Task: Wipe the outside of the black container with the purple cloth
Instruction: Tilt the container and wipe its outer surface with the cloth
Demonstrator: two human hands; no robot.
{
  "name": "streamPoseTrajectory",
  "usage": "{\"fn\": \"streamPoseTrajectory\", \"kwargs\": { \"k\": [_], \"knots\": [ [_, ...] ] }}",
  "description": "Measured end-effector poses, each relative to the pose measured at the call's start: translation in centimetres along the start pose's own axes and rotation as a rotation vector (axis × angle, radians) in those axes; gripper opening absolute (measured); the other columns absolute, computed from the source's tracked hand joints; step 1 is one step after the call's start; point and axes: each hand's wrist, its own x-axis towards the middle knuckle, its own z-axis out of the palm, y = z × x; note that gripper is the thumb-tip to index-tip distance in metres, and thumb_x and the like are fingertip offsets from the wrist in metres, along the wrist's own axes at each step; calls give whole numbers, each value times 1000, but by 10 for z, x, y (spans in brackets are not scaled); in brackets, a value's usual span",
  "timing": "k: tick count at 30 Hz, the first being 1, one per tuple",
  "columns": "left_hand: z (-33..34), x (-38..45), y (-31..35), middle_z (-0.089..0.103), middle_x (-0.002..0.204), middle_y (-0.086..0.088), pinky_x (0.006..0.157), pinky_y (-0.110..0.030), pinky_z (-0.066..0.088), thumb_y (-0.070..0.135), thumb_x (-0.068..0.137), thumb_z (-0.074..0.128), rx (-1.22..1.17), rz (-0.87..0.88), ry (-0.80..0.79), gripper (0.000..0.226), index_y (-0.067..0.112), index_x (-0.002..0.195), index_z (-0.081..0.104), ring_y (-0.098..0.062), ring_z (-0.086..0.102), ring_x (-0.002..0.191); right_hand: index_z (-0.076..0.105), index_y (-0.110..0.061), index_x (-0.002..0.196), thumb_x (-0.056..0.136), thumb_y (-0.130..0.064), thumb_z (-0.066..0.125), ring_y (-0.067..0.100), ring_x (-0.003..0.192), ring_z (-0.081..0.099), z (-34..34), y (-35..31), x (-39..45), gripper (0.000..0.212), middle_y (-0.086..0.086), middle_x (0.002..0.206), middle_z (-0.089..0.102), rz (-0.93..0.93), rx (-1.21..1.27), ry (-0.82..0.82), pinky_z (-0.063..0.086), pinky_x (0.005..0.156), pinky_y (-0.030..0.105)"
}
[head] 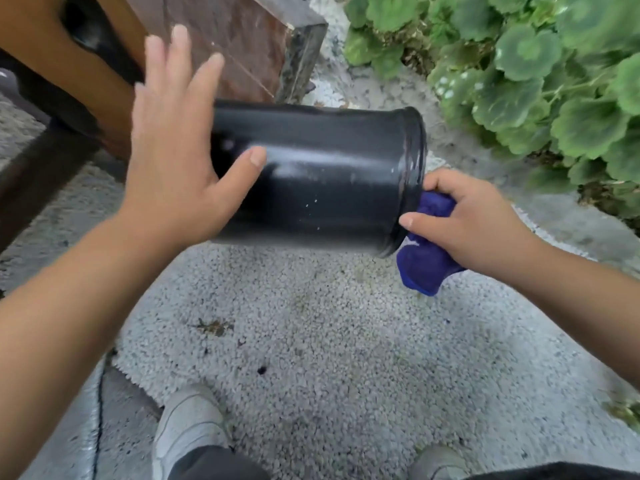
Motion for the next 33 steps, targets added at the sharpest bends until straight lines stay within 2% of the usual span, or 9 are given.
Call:
{"fn": "streamPoseTrajectory", "kwargs": {
  "k": [2, 5, 8, 12, 14, 16, 19, 29, 33],
  "knots": [
    [8, 28, 5, 8, 164, -18, 117, -60, 9, 56, 96, 32, 116, 40, -87, 74, 10, 152, 18, -37, 3, 151, 63, -26, 83, 74, -20, 81, -4, 61, 53, -5, -3, 2, 21, -12, 73, 64, 5, 22, -60, 41, 61, 10],
    [21, 51, 10, 16, 163, -17, 115, -60, 20, 66, 93, 10, 351, 66, -223, 81, 11, 152, 20, -32, 10, 151, 68, -24, 89, 74, -18, 81, 0, 65, 56, -19, -11, 6, 21, -5, 81, 69, 24, 15, -97, 46, 66, 16],
    [24, 55, 8, 21, 162, -14, 115, -58, 23, 70, 91, 5, 352, 54, -255, 86, 13, 153, 21, -31, 15, 150, 67, -30, 98, 75, -26, 81, -7, 71, 60, -47, -20, 14, 28, -15, 89, 67, 73, 66, 115, 48, 66, 13],
    [24, 49, 10, 28, 160, -15, 111, -59, 28, 70, 92, 8, 381, 64, -245, 85, 12, 151, 24, -33, 21, 148, 62, -33, 98, 74, -36, 65, -2, 77, 55, -72, -56, 26, 25, -18, 88, 62, -181, -147, 317, 45, 75, 19],
    [24, 47, 12, 27, 160, -15, 111, -58, 28, 70, 92, 8, 390, 72, -252, 85, 12, 152, 24, -33, 21, 148, 63, -26, 101, 79, -33, 58, 5, 87, 48, -62, -71, 39, 24, -8, 95, 58, -334, -381, 264, 40, 80, 24],
    [23, 48, 11, 26, 161, -14, 112, -58, 27, 70, 91, 7, 389, 65, -255, 85, 13, 152, 22, -32, 19, 149, 63, -20, 104, 86, -31, 52, 18, 91, 51, -43, -79, 49, 24, 2, 99, 57, -393, -638, 123, 46, 81, 34],
    [24, 54, 10, 25, 162, -13, 113, -56, 27, 71, 91, 5, 378, 53, -272, 85, 15, 153, 21, -31, 19, 149, 59, -8, 104, 94, -26, 43, 34, 93, 50, -19, -76, 45, 26, 12, 100, 53, -496, -882, 41, 50, 68, 46],
    [28, 65, 3, 29, 161, -11, 110, -52, 31, 75, 88, 2, 414, 72, -307, 90, 18, 154, 22, -31, 24, 149, 66, -5, 101, 93, -12, 51, 35, 76, 52, 6, -56, 12, 18, 12, 92, 63, -690, -878, 168, 47, 47, 37],
    [28, 67, 4, 28, 161, -10, 112, -52, 29, 75, 85, 1, 407, 51, -324, 92, 18, 154, 21, -31, 22, 149, 66, -4, 106, 91, -4, 54, 29, 68, 48, 28, -43, 0, 19, 9, 85, 63, -907, -903, 19, 39, 48, 32]
  ]
}}
